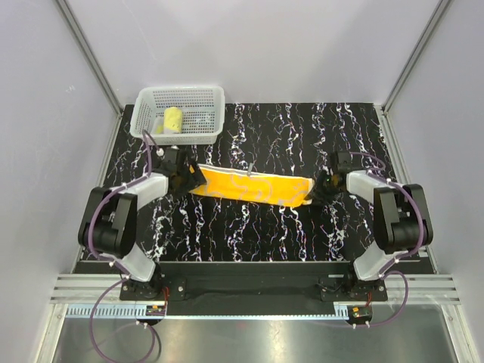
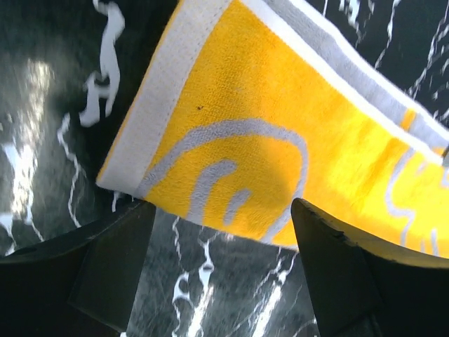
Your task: Roll the towels
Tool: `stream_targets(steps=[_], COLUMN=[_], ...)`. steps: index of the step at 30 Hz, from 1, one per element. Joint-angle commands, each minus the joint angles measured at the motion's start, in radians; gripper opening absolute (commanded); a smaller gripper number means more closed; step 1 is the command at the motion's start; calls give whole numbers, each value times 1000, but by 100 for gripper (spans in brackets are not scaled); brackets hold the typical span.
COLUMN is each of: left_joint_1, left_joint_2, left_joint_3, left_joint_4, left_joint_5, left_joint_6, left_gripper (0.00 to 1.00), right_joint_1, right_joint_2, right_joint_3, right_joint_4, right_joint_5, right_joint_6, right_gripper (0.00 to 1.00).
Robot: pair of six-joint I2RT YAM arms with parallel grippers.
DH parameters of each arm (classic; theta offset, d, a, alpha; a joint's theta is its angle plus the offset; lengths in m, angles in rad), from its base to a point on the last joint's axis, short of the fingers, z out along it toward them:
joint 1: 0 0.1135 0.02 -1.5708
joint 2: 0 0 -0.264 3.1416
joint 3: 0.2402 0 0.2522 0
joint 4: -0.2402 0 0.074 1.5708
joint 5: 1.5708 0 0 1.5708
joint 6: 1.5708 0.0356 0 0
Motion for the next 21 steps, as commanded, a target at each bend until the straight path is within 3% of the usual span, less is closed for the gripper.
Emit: stream_targets(steps=[1,4,9,14,17,21], left_joint_1=[35,66,107,131,129,115], left_joint_2=[68,100,129,61,-31,-151], left_joint_3=[79,136,223,203,179,145], left_joint_4=[8,0,-49,-83,-104,-123], left_joint_5=[-62,-71,-106,-139,-157,-157], left_joint_6=[39,49,69,82,86,86], left_gripper=[84,84,84,84,84,84], right_joint_1=[120,285,438,455,455,455], right_joint_2=[-69,-123,-201,-313,-381,-421], right_joint_3=[-111,-186,-253,-263,-249,-257], right_joint_4=[-29,-3,2,-113,-180,-190], right_joint_5=[-9,-2,5,84,141,175], right_joint_6=[72,178,310,298,287,280], right_gripper=[31,31,36,75,81,82])
